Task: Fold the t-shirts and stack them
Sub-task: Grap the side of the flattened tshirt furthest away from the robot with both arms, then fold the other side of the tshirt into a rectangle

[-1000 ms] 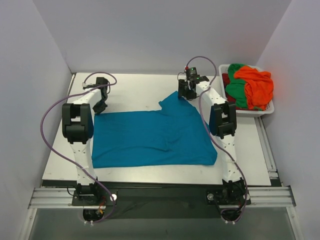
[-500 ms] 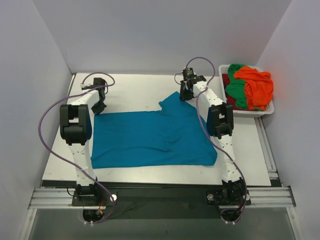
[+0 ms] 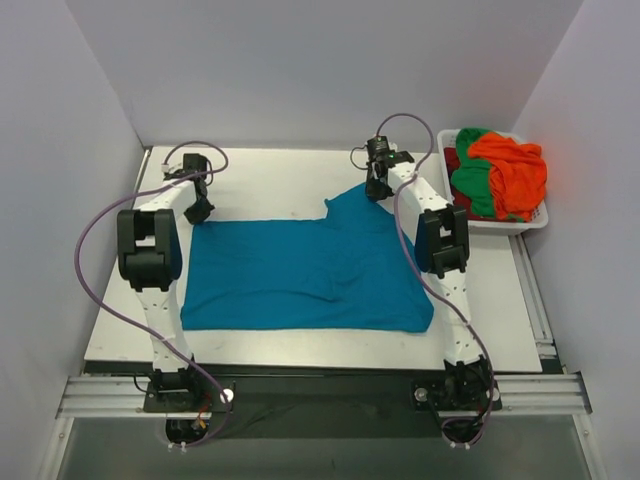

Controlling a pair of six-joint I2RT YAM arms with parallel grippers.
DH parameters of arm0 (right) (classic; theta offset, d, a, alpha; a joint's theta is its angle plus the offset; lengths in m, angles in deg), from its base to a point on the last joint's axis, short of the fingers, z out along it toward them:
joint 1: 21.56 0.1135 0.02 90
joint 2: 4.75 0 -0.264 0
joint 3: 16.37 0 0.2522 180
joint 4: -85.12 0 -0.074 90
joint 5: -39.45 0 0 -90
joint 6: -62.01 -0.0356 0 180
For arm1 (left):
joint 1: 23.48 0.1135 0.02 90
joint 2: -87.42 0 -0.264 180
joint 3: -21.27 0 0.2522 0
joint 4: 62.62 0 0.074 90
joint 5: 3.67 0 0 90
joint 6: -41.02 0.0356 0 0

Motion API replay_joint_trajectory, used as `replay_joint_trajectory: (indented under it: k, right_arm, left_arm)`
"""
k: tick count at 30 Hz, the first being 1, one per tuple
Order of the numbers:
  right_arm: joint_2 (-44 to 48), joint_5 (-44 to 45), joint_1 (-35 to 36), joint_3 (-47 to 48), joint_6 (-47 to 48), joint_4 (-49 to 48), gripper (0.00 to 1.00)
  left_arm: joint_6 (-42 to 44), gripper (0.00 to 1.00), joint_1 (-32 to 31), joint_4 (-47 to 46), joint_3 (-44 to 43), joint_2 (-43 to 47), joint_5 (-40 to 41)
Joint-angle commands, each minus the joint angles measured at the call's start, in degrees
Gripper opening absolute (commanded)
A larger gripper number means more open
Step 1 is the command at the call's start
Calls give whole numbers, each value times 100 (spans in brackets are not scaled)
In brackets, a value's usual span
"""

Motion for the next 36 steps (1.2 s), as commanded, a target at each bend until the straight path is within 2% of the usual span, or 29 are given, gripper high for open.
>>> replay_joint_trajectory:
  k: [1,9,16,26,36]
  right_arm:
    - [615,425,-258,-98,194,35,0]
    - [994,433,-355,-177,370,-167,0]
    - [1460,434,-363,-834,336,-291,0]
    - [2654,477,-364,-2434,2,-528,0]
    - [4227,486,-267,-4430,-420,-958,0]
  left_arm:
    - [114,0,14,-457,-204,120,-450]
    - [123,0,190,-896,-521,15,-1012]
    - [123,0,295,-1195,-503,94,-1469]
    - [-17,0,436,-1986,638,787,-2234]
    - [-61,0,462,-2250,1825,1868,-2226]
